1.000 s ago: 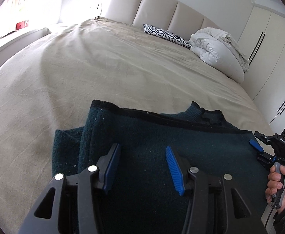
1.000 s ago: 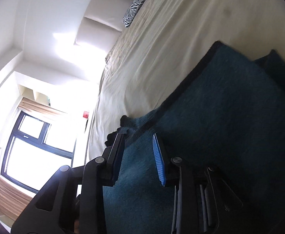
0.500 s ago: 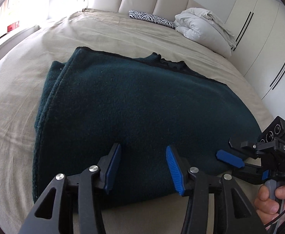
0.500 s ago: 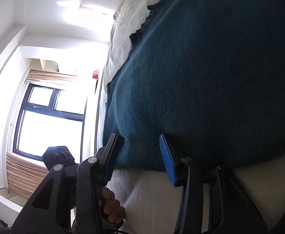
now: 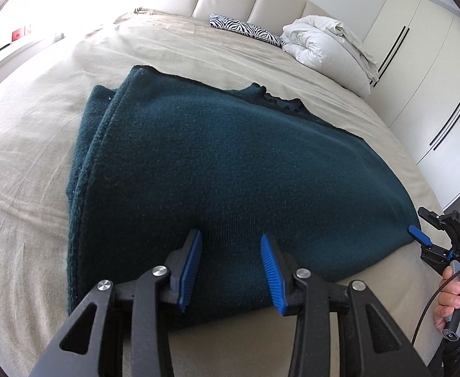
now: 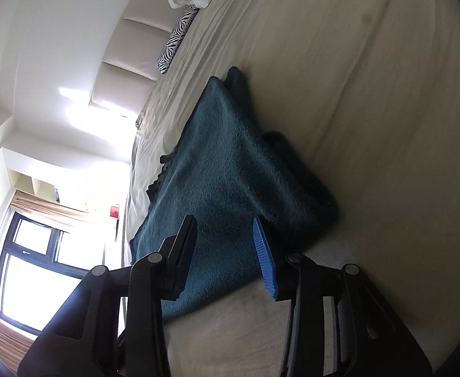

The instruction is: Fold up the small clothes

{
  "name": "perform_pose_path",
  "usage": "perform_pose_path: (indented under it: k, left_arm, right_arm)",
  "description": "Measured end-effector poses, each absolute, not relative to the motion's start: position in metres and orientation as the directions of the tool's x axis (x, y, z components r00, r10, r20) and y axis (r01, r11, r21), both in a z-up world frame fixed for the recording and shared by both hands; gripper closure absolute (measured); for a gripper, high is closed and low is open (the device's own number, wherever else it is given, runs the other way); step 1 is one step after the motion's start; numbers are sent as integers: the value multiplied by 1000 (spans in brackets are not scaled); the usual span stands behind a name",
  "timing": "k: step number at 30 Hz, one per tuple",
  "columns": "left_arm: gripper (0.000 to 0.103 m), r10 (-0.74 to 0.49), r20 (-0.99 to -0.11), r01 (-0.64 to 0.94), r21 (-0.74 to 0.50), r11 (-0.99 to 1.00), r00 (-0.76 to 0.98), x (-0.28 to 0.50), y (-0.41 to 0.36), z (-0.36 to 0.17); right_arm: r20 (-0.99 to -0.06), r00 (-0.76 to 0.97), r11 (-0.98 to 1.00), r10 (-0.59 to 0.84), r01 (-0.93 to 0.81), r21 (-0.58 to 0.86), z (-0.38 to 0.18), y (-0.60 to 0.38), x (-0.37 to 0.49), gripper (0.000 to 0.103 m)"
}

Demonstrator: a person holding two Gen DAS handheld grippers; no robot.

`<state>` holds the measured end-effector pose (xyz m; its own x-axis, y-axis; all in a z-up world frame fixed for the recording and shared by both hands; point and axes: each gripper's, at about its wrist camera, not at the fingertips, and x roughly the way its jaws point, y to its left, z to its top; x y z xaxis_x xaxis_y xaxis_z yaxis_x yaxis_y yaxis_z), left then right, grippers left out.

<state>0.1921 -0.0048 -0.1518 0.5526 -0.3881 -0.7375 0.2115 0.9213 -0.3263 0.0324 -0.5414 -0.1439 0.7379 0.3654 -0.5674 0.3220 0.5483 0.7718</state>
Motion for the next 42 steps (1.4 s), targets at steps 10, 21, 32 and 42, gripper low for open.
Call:
perform_pose_path:
  k: [10,21,32,42]
  left_arm:
    - [61,-412,-728,221,-348,911,548,191,0,-151]
    - [61,-500,-680,233,-451,862,536,188,16,-150]
    - [44,-394,-599,90,-472,877,697,163,98,-95]
    - [40,-540,-631,-42,-670,741,557,213,132,-145]
  right_arm:
    - [-593,608,709,528,68,702,-100,-383,115,55]
    - [-608,485,684,629,27,729,-136,-311,213,57]
    - [-653,641,810,404,80,580,-109,-399,159,55]
    - [-506,831,927,231,-29,374,-18,-375,99,9]
